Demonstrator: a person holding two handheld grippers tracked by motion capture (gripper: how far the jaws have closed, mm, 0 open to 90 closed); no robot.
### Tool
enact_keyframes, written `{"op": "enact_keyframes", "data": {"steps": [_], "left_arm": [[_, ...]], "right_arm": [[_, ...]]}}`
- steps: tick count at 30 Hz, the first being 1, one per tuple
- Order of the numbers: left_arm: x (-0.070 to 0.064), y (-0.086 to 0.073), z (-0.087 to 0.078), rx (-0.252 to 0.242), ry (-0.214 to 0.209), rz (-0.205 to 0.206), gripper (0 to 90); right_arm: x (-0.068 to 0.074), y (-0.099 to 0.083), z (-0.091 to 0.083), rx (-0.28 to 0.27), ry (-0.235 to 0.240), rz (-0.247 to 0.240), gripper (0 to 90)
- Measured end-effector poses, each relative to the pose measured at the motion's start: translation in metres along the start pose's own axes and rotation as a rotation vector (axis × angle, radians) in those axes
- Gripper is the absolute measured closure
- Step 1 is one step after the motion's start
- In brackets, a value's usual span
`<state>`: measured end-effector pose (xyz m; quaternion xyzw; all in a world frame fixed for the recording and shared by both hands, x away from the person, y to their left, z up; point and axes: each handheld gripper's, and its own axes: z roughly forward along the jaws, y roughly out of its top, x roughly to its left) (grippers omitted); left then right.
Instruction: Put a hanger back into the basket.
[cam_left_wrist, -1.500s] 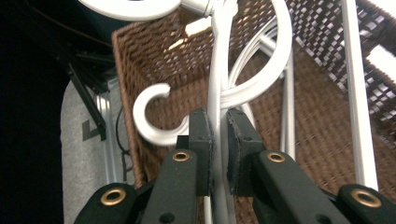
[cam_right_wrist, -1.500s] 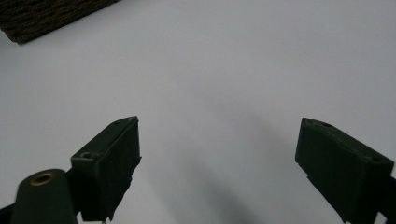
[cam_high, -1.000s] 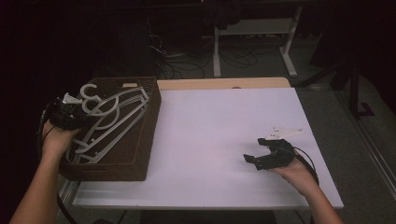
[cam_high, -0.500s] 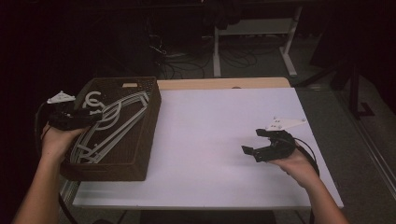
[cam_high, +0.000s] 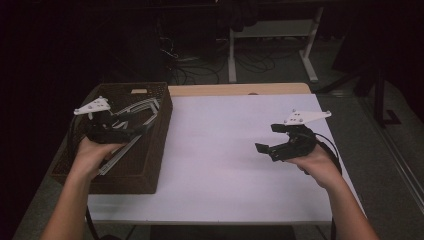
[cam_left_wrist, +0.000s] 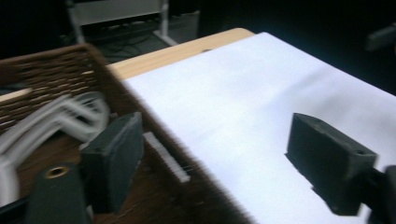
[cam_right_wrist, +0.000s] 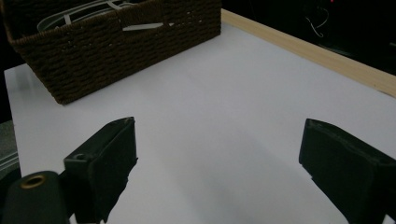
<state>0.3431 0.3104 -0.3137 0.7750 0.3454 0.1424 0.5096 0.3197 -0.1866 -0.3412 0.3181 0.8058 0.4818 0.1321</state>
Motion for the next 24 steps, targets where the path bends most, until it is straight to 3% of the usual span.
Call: {"op": "enact_keyframes", "data": {"steps": [6, 10, 16, 24], "left_arm": [[-0.023, -0.006, 0.016, -0.019, -0.106, 0.046, 7.1], [-0.032, -0.009, 0.025, -0.001, -0.162, 0.071, 0.0], [-0.035, -0.012, 0.031, 0.021, -0.161, 0.082, 0.0], [-0.036, -0.013, 0.030, 0.013, -0.161, 0.082, 0.0]], "right_arm": [[0.002, 0.008, -0.002, -0.025, 0.012, -0.009, 8.0], [0.001, 0.009, -0.004, -0.038, 0.017, -0.007, 7.7], [-0.001, 0.006, -0.005, -0.036, 0.013, 0.000, 7.6], [-0.002, 0.000, -0.007, -0.035, 0.006, 0.000, 7.1]]}}
